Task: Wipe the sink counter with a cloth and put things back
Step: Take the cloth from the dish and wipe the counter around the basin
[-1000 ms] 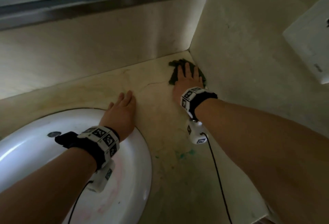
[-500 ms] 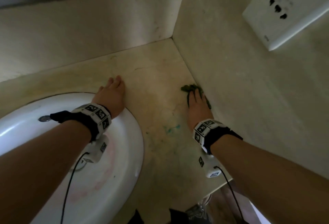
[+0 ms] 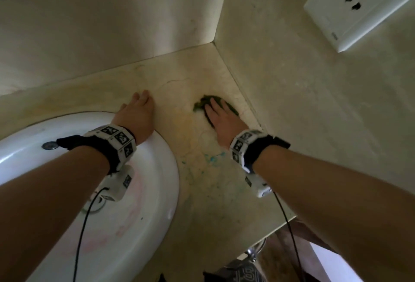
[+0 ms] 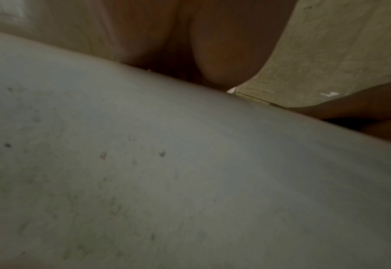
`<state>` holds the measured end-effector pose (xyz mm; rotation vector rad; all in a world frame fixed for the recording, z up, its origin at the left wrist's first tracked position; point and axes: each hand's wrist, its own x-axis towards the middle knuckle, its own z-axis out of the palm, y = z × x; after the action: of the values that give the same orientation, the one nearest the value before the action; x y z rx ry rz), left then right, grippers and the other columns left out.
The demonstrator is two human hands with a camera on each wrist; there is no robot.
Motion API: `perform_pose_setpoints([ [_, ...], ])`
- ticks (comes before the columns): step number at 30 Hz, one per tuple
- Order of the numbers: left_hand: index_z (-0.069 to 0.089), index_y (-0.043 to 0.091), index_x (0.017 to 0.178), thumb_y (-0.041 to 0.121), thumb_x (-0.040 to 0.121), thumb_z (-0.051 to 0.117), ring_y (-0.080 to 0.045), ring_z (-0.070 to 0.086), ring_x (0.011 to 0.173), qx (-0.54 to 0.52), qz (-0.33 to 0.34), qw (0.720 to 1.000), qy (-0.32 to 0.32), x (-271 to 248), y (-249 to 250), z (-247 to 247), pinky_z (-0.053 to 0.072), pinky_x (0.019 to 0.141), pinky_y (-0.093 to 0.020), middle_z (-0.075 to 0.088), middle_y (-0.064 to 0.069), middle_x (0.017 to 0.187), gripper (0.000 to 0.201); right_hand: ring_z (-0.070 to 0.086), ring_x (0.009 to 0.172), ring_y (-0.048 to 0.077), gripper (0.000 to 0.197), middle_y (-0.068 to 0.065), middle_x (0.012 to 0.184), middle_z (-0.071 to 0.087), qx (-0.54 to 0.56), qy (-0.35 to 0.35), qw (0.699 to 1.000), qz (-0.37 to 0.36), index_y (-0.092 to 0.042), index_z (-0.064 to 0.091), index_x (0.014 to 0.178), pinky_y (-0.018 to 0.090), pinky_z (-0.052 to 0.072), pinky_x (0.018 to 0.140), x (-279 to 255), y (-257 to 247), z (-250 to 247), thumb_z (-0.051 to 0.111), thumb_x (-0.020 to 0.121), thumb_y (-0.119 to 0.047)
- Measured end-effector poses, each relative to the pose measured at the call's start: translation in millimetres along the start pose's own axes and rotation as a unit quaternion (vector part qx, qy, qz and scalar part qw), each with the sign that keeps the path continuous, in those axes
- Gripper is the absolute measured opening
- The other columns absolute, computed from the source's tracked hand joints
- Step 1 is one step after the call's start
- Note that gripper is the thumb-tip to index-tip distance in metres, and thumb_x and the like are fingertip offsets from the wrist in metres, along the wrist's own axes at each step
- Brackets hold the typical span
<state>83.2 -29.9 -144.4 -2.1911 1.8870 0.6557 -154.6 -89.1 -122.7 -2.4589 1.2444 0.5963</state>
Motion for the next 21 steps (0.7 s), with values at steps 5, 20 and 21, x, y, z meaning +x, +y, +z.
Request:
perform_pose_setpoints([
  [5,0.01,0.003,0.149,0.003,0.089,0.038,-0.033,0.003,0.145,-0.008,-0.005,1.0,0.001,-0.3,1.9,-0.6,0.018,0.115,-0.052,-0.001,-0.008,0.159,0.066,-0.006,0.147,0.033,0.066,0.012,0.16,-0.011,-0.002,-0.019,0.996,0.085,-0.008,-0.004,0.152,0.038,0.002,0.119,2.1,29.2,-7.5,0.035,0.099,-0.012],
  [20,0.014,0.002,0.148,0.004,0.09,0.039,-0.034,0.004,0.145,0.0,0.003,1.0,-0.02,-3.0,3.1,-7.9,0.022,0.113,-0.052,-0.001,-0.011,0.159,0.063,-0.013,0.147,0.027,0.068,0.006,0.159,-0.018,0.091,-0.013,0.977,0.192,-0.011,-0.007,0.152,0.037,0.006,0.12,-92.7,31.7,55.8,0.029,0.095,0.001],
  [21,0.013,0.002,0.148,0.004,0.09,0.038,-0.034,0.004,0.145,0.0,0.003,1.0,-0.019,-3.0,2.9,-8.3,0.021,0.113,-0.052,-0.001,-0.01,0.159,0.063,-0.013,0.147,0.027,0.069,0.005,0.159,-0.018,0.092,-0.006,0.978,0.186,-0.012,-0.006,0.153,0.037,0.006,0.119,-86.9,32.6,55.0,0.03,0.095,0.002],
])
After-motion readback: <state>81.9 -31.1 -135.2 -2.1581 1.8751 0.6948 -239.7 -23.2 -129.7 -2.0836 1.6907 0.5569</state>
